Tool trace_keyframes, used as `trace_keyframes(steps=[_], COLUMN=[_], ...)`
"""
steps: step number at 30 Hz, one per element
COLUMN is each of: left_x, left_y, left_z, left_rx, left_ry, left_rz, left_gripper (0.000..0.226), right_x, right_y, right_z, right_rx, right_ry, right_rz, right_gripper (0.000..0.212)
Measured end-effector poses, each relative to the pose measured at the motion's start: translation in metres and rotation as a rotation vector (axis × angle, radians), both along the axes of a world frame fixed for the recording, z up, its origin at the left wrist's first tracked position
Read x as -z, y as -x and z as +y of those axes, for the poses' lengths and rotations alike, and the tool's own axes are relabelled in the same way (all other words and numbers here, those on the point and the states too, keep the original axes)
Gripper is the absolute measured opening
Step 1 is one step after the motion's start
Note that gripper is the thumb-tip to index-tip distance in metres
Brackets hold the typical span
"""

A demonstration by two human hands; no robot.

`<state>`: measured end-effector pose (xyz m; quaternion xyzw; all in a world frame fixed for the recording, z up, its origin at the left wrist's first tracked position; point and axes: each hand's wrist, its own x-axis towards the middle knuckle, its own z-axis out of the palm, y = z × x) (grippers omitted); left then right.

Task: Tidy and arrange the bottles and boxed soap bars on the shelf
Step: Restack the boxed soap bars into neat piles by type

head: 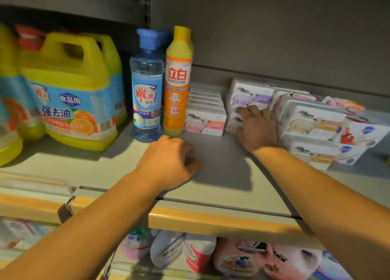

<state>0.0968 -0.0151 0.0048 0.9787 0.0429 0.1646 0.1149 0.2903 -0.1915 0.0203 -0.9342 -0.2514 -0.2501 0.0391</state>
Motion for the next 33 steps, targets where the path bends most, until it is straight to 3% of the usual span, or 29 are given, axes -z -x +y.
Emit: trace_keyframes(steps=[6, 10, 12, 16, 20, 23, 29, 33], left_x=[-0.001, -0.001, 0.000, 0.001, 0.000, -0.004, -0.010, -0.008], left_y=[0.001, 0.002, 0.001, -0.001, 0.004, 0.009, 0.012, 0.009], left_z=[0.000, 0.000, 0.003, 0.005, 0.007, 0.007, 0.004, 0.006], left_rx=[-0.007, -0.005, 0.017, 0.058, 0.102, 0.191, 0.151, 0.116], left_ry=[0.014, 0.031, 0.057, 0.144, 0.506, 0.657, 0.729, 0.734], left_rz=[0.001, 0.010, 0.015, -0.043, -0.201, -0.243, -0.215, -0.202], left_gripper=[0.055, 0.053, 0.046, 0.036, 0.040, 0.041, 0.039, 0.038], right_x=[-0.014, -0.029, -0.037, -0.049, -0.052, -0.044, -0.022, -0.008], right_y=[0.005, 0.026, 0.043, 0.083, 0.113, 0.123, 0.123, 0.118], right_z=[-0.009, -0.016, -0.025, -0.042, -0.037, -0.019, 0.003, -0.003], right_rx=[0.059, -0.009, -0.076, -0.206, -0.369, -0.470, -0.562, -0.547], right_ry=[0.053, 0.014, -0.075, -0.216, -0.309, -0.354, -0.659, -0.770], right_rz=[-0.013, 0.107, 0.198, 0.174, 0.305, 0.378, 0.579, 0.493], right_gripper=[0.053, 0.052, 0.052, 0.050, 0.054, 0.057, 0.059, 0.052])
